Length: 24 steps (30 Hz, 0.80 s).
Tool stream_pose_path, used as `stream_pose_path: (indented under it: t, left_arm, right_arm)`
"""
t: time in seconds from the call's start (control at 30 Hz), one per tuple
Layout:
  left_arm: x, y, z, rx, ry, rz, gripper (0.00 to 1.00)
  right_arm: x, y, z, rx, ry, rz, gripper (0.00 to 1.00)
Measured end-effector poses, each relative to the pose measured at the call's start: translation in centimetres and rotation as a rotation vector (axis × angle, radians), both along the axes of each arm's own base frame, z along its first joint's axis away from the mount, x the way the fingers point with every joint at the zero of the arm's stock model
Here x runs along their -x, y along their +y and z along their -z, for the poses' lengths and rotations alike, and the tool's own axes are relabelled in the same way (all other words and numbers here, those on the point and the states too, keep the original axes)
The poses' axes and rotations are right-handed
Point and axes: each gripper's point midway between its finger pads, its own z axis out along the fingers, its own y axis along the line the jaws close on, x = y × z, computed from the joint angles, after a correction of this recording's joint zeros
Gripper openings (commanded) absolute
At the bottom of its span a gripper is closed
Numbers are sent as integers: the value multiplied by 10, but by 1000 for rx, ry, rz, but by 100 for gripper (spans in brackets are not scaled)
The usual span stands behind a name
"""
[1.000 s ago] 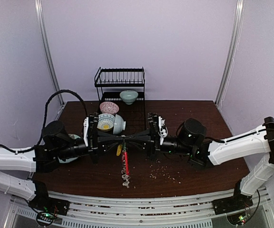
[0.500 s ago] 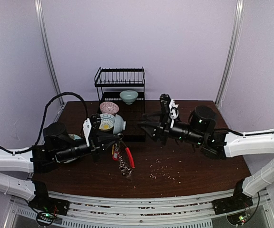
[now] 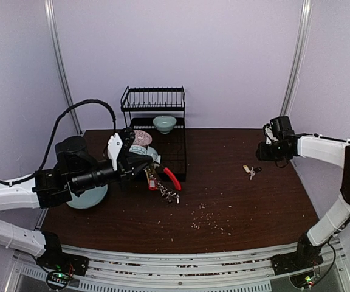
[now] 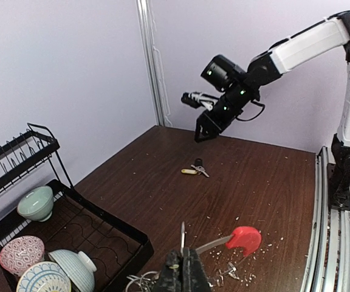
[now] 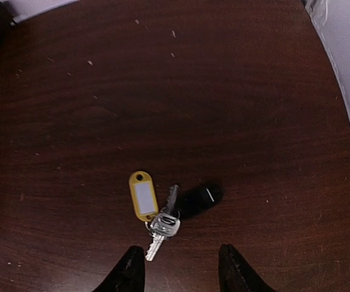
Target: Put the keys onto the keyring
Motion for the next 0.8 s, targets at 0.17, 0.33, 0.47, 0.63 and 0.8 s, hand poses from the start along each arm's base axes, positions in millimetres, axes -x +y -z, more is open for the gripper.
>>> stream_pose_path:
  t: [0.17,0.33,0.47,0.63,0.8]
  left_arm:
    - [-4,2,2,-38,-17,-4,0]
    - [-15,7,13,-73,-2,-24,0]
    - [-21,9,19,-89,13,-30,0]
    - [-29,12,29,-111,35,-37,0]
    - [-32,13,32,-118,43,-42,0]
  right_arm:
    - [9,-15,50,142,196,-77,41]
    - [17,-7,47,271,180,-305,38]
    - [18,-3,51,328,175,-419,38]
    - [10,6,73,334,237,-522,38]
    - [0,7,91,351,290,-560,35]
